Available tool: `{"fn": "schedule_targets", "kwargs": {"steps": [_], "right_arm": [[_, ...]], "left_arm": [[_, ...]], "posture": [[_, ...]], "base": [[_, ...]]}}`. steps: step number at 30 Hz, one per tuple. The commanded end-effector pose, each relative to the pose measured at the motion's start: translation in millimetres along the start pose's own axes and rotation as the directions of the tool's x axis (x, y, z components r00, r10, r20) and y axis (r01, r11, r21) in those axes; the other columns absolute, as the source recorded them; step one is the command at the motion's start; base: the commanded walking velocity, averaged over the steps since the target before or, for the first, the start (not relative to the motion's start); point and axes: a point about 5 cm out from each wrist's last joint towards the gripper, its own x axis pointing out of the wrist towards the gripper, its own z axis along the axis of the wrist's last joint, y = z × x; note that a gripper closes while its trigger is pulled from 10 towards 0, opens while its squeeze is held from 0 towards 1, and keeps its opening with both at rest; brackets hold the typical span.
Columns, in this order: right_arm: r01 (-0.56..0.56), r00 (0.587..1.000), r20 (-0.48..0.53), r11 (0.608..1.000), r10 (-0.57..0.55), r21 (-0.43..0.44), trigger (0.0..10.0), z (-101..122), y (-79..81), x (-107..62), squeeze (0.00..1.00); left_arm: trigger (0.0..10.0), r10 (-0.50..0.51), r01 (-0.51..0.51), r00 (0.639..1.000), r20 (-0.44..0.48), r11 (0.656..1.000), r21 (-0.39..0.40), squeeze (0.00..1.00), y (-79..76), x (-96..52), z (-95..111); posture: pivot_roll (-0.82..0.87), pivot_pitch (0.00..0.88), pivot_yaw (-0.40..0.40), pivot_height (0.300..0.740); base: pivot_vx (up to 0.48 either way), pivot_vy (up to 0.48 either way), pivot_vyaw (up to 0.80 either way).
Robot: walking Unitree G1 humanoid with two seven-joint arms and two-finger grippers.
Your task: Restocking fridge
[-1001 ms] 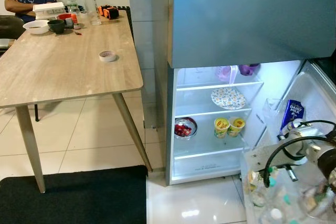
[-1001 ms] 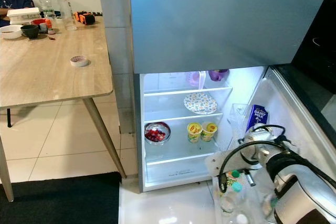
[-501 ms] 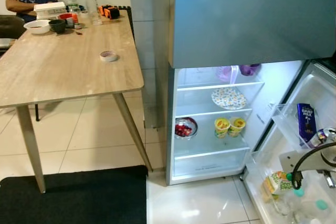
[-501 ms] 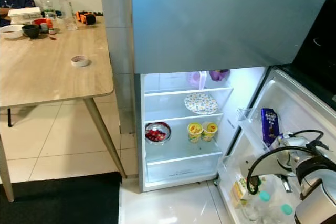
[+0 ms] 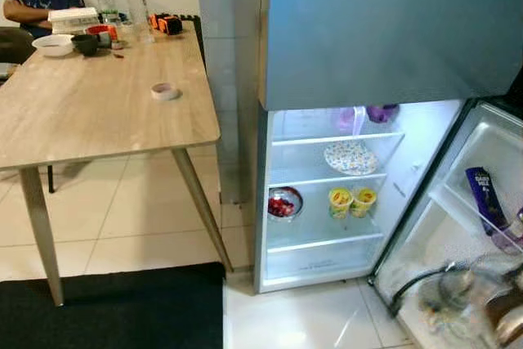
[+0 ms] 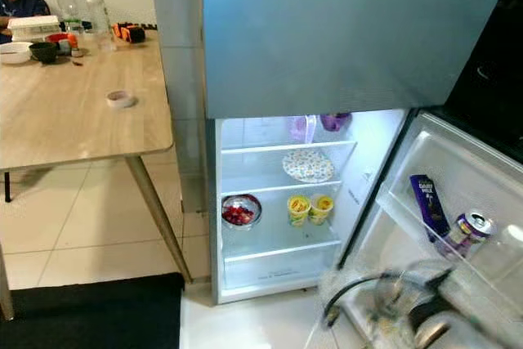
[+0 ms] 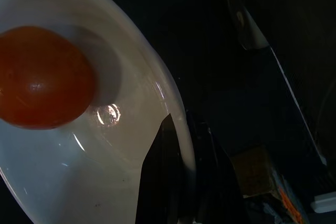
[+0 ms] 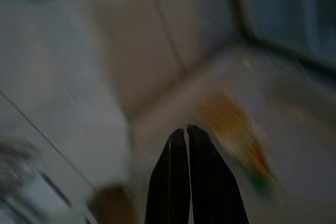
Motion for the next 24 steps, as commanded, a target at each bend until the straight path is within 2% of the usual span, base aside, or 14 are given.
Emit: {"fn": "schedule_targets", "kwargs": {"steps": [1, 4, 6, 9, 10, 11, 12, 13, 15, 17, 21, 22, 23, 24], "right_arm": [[0.052, 0.999, 0.005, 0.993, -0.052, 0.105, 10.0, -8, -0.5, -0.7, 0.0], [0.064, 0.996, 0.038, 0.973, -0.074, 0.22, 10.0, -6, 16.0, 11.1, 0.0], [0.069, 0.996, 0.044, 0.965, -0.083, 0.253, 10.0, -6, 20.8, 14.3, 0.0], [0.099, 0.993, 0.021, 0.904, -0.118, 0.416, 10.0, -16, 62.3, 33.2, 0.0], [0.1, 0.993, 0.001, 0.865, -0.115, 0.492, 10.0, -23, 79.8, 38.3, 0.0], [0.1, 0.994, -0.011, 0.839, -0.111, 0.536, 10.0, -27, 89.6, 40.7, 0.0], [0.1, 0.994, -0.011, 0.839, -0.111, 0.536, 10.0, -27, 89.6, 40.7, 0.0], [0.107, 0.994, -0.064, 0.774, -0.086, 0.624, 10.0, -40, 118.2, 45.2, 0.0], [0.125, 0.992, -0.096, 0.758, -0.082, 0.64, 10.0, -47, 133.0, 46.3, 0.0], [0.117, 0.992, -0.106, 0.764, -0.065, 0.635, 10.0, -51, 147.7, 47.3, 0.0], [0.097, 0.994, -0.106, 0.767, -0.038, 0.635, 10.0, -54, 160.5, 47.9, 0.0], [0.099, 0.993, -0.111, 0.753, -0.035, 0.65, 10.0, -56, 165.9, 47.9, 0.0], [0.127, 0.99, -0.135, 0.725, -0.047, 0.677, 10.0, -59, 171.7, 47.7, 0.0], [0.136, 0.989, -0.142, 0.715, -0.053, 0.685, 10.0, -59, 172.8, 47.7, 0.0]], "left_arm": [[10.0, 0.035, -0.035, 0.999, 0.011, 0.999, -0.001, 0.0, 10.8, 0.1, 0], [10.0, 0.04, -0.04, 0.999, 0.006, 0.999, -0.004, 0.0, 12.1, -0.1, -1], [10.0, 0.042, -0.042, 0.999, 0.005, 0.999, -0.005, 0.0, 12.4, -0.2, -2], [10.0, 0.057, -0.057, 0.998, -0.01, 0.998, -0.034, 0.0, 16.0, -0.7, -7], [10.0, 0.072, -0.073, 0.997, -0.021, 0.996, -0.048, 0.0, 19.4, -1.2, -10], [10.0, 0.082, -0.084, 0.996, -0.028, 0.995, -0.056, 0.0, 21.8, -1.6, -13], [10.0, 0.082, -0.084, 0.996, -0.028, 0.995, -0.056, 0.0, 21.8, -1.6, -13], [10.0, 0.127, -0.13, 0.99, -0.053, 0.99, -0.052, 0.0, 32.9, -3.3, -21], [10.0, 0.163, -0.166, 0.984, -0.066, 0.985, -0.043, 0.0, 42.0, -4.9, -27], [10.0, 0.196, -0.199, 0.978, -0.073, 0.979, -0.043, 0.0, 53.5, -6.6, -31], [10.0, 0.224, -0.227, 0.971, -0.084, 0.973, -0.034, 0.0, 63.0, -8.3, -35], [10.0, 0.247, -0.251, 0.965, -0.092, 0.967, -0.032, 0.0, 70.4, -9.7, -37], [10.0, 0.31, -0.313, 0.945, -0.104, 0.95, -0.017, 0.0, 87.6, -13.3, -40], [10.0, 0.332, -0.335, 0.937, -0.105, 0.942, -0.012, 0.0, 93.5, -14.6, -41]], "posture": [[-0.06, 0.024, -0.036, 0.74], [-0.06, 0.025, -0.034, 0.74], [-0.06, 0.025, -0.034, 0.74], [-0.04, 0.018, -0.038, 0.74], [-0.04, 0.02, -0.036, 0.74], [-0.04, 0.017, -0.03, 0.74], [-0.04, 0.017, -0.03, 0.74], [-0.05, 0.012, -0.017, 0.74], [-0.05, 0.012, -0.017, 0.74], [-0.05, 0.007, -0.004, 0.74], [-0.05, 0.007, -0.004, 0.74], [-0.04, 0.006, 0.003, 0.74], [-0.05, 0.008, 0.012, 0.74], [-0.05, 0.008, 0.012, 0.74]], "base": [[0.0, 0.0, 0.0], [0.0, 0.0, 0.0], [0.0, 0.0, 0.0], [0.0, 0.0, 0.0], [0.0, 0.0, 0.0], [0.0, 0.0, 0.0], [0.0, 0.0, 0.0], [0.0, 0.0, 0.0], [0.0, 0.0, 0.0], [0.0, 0.0, 0.0], [0.0, 0.0, 0.0], [0.0, 0.0, 0.0], [0.0, 0.0, 0.0], [0.0, 0.0, 0.0]]}}
